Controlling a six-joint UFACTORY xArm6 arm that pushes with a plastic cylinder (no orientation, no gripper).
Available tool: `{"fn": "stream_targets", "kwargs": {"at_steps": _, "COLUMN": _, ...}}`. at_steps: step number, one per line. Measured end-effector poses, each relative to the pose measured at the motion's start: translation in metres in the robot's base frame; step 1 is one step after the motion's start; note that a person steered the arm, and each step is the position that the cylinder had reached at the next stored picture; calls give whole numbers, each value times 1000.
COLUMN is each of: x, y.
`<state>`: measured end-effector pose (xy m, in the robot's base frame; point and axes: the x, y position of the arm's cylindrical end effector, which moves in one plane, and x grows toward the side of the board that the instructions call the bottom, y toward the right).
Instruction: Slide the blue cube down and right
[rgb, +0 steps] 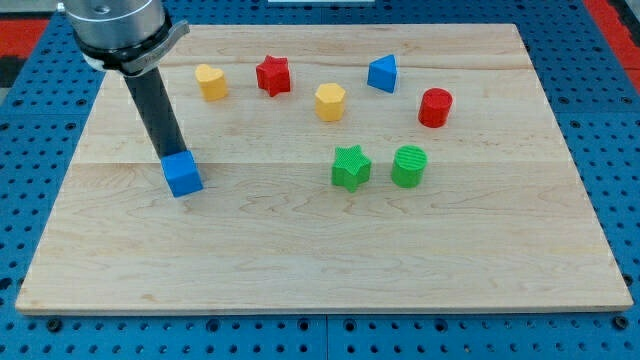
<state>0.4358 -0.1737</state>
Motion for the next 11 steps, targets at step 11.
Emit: {"fn": "stream_targets", "kwargs": {"at_steps": 11, "x": 31, "y": 91}}
